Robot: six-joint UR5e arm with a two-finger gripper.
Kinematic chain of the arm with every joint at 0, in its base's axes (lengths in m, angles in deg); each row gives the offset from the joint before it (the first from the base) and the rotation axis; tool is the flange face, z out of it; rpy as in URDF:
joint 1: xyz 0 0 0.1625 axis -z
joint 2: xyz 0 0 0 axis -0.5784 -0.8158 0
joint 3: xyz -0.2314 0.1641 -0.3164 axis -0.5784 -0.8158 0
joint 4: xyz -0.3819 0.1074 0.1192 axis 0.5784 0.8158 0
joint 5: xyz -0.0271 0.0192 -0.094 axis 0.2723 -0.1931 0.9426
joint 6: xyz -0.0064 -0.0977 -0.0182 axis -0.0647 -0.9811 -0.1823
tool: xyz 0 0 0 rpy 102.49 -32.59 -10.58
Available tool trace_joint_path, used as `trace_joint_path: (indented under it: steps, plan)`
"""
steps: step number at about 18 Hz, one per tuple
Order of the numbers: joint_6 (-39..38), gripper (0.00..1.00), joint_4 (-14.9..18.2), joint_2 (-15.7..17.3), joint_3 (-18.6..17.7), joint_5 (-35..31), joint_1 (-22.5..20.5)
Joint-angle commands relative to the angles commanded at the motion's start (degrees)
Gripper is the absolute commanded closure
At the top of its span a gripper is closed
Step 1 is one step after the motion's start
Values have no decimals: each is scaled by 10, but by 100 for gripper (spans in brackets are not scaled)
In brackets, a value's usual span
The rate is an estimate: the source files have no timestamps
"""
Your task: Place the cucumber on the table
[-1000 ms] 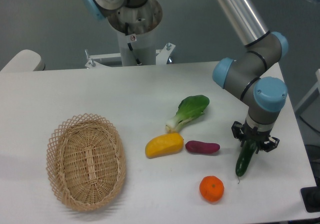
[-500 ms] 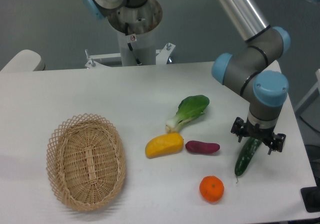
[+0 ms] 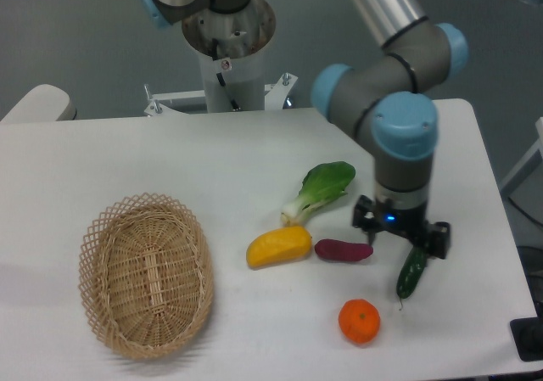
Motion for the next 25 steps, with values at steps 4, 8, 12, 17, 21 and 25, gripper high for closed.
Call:
trace_joint_path:
  steps: [4, 8, 12, 17, 21, 25]
  plan:
    - [-31, 0, 42, 19, -1, -3, 36]
    - [-59, 0, 78, 36, -4, -5, 49]
    - [-59, 0, 80, 52, -21, -7, 51]
    - [-55, 0, 77, 56, -26, -4, 52]
    - [-51, 0, 76, 56, -25, -2, 50]
    - [-50, 0, 75, 56, -22, 0, 46]
